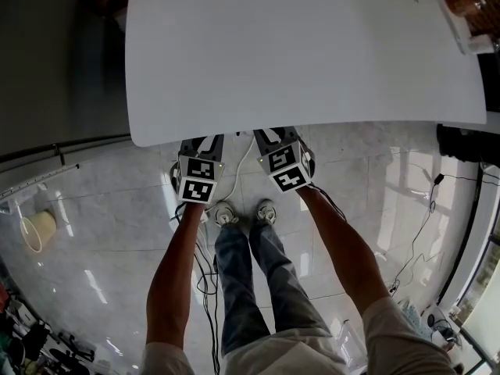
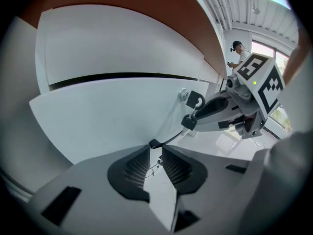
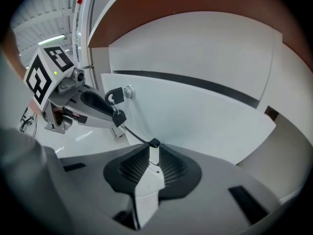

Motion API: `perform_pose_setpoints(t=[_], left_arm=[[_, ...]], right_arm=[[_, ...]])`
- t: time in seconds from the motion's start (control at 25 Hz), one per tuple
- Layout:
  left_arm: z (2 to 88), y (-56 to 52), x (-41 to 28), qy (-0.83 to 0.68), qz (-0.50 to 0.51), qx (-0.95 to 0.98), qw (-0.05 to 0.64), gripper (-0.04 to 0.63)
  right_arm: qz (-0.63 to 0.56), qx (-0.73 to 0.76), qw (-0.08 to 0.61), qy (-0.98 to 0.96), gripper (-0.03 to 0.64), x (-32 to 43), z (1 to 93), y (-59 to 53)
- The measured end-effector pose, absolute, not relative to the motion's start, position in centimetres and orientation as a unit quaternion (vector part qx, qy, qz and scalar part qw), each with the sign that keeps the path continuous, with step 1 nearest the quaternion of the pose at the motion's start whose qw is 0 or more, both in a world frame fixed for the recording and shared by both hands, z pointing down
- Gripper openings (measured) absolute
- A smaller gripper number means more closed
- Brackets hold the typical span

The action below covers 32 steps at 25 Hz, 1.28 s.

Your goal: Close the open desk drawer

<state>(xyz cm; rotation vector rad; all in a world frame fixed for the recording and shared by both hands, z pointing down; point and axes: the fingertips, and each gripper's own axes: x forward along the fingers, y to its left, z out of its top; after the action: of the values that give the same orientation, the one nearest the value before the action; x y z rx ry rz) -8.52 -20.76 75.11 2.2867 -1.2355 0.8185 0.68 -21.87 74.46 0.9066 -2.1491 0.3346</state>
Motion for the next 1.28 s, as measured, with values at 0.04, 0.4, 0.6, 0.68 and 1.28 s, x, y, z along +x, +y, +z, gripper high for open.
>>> perform_pose_setpoints(t=[0.04,0.4,0.6,0.68,1.28], left_arm=[[75.0,-21.1,-8.6,-0.443,0.296,0.82,0.209,0.084],[74.9,-24.2,-9.0,-0.44,0.308,0.82,0.197,0.084],[75.3,-24.4,-9.2,-0.441,0.312,0.817,0.201,0.081],[75.4,-24.4,-9.1,-0.448,0.308,0.816,0.198,0.083],[76.8,-20.1,-8.8,-0.468,0.286,0.802,0.239,0.077]], right_arm=[[0.13,0.356,0.382,-0.843,0.071,0.6,74.4,-22.3],[0.103,0.363,0.382,-0.844,0.071,0.2,74.3,-25.4],[0.106,0.366,0.381,-0.842,0.071,0.3,74.8,-25.6],[0.107,0.366,0.379,-0.843,0.072,0.3,75.0,-25.6],[0.122,0.353,0.385,-0.844,0.067,-0.2,75.7,-21.5]])
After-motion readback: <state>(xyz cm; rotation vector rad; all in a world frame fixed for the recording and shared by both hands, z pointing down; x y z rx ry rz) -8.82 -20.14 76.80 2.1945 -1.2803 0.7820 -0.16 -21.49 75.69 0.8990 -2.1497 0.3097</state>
